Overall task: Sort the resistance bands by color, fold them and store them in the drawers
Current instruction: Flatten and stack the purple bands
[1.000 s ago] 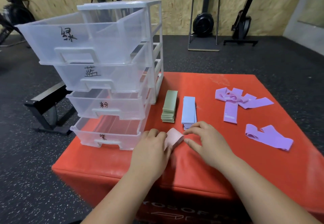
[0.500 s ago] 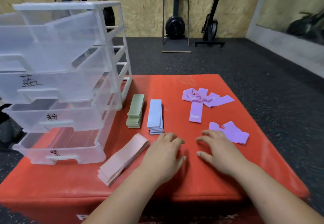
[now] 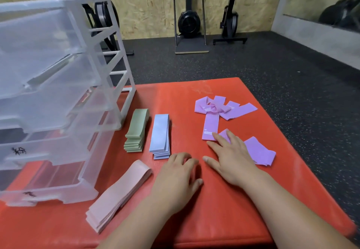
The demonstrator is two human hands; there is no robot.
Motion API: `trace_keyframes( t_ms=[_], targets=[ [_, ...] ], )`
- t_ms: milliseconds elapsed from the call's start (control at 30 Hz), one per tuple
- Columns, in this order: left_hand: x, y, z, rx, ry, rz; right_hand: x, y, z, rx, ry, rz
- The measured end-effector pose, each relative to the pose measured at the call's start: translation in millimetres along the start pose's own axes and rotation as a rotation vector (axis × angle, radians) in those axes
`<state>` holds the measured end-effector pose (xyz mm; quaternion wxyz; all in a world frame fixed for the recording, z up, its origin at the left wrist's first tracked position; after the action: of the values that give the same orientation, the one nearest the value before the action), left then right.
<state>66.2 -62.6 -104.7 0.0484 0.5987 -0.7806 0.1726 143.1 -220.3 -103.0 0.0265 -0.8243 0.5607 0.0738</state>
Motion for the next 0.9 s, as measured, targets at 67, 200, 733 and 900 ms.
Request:
trace_keyframes(
  t_ms=[67,200,733,900],
  targets=[
    [-1.4,1.5,0.3,-0.002,0.006,0.013,-0.3,-4.3,2.1,-0.011,-0.007,0.026],
    [-5.5,2.9,-3.5,-0.007,0.033,0.027,0.2,-2.9,-23.1,0.176,-0.050,0.032],
    [37.6,15.8,-33.9,0.004,0.203,0.176,-25.1,120.9,-36.0,0.197,-0.162,-0.303],
    [61.3,33.8,-10.8,-0.210,0.123,0.304,-3.0,132.5,-30.3,0.147,-0.135,-0.218]
  ],
)
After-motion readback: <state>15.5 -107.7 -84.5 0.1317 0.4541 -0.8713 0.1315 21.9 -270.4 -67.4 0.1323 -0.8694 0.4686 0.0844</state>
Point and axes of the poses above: each hand's wrist, its own y-axis away from the middle knuckle, its own z-axis out of the palm, x = y × z, the point moved 8 cm from there along -y, towards the middle knuckle
